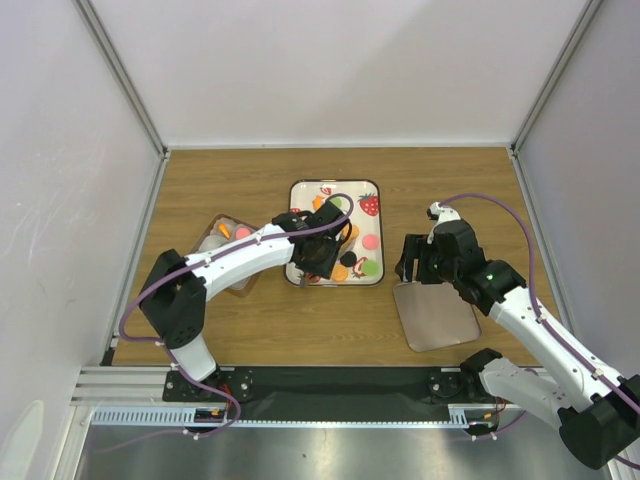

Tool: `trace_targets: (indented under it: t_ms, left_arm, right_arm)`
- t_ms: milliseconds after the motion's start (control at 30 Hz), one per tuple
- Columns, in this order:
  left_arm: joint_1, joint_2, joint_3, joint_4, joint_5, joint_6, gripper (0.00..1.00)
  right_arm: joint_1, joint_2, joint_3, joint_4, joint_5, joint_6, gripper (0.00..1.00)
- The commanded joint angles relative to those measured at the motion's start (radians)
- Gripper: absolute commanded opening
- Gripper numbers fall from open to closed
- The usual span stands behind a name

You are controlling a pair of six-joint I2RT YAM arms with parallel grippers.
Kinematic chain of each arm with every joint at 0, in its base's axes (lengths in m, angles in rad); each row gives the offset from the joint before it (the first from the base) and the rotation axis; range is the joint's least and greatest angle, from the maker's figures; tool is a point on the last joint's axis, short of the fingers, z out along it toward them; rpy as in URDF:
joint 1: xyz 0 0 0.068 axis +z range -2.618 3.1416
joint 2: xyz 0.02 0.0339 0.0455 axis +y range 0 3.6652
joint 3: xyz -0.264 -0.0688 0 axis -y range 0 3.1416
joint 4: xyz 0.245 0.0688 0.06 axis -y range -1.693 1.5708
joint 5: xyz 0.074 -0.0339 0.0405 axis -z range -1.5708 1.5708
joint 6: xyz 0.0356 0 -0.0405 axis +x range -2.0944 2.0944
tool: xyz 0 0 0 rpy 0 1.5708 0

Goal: Pack the cookies

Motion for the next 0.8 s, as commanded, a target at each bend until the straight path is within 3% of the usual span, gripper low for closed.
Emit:
trace_targets:
  t_ms: [0, 500, 767]
  left_arm:
    - [0.005, 0.000, 0.046, 0.014, -0.015, 0.016, 0.43]
    - [0.041, -0.108, 0.090, -0.030, -0.030, 0.022, 0.38]
    - [0.109, -0.268, 0.043, -0.076, -0.050, 0.019, 0.38]
  right_arm:
    - [-0.004, -0.017, 0.002, 0.014, 0.000, 0.000, 0.73]
    - [-0.004, -0.022, 0.002, 0.016, -0.003, 0.000, 0.73]
    - [-0.007, -0.019, 0.002, 0.020, -0.014, -0.002, 0.73]
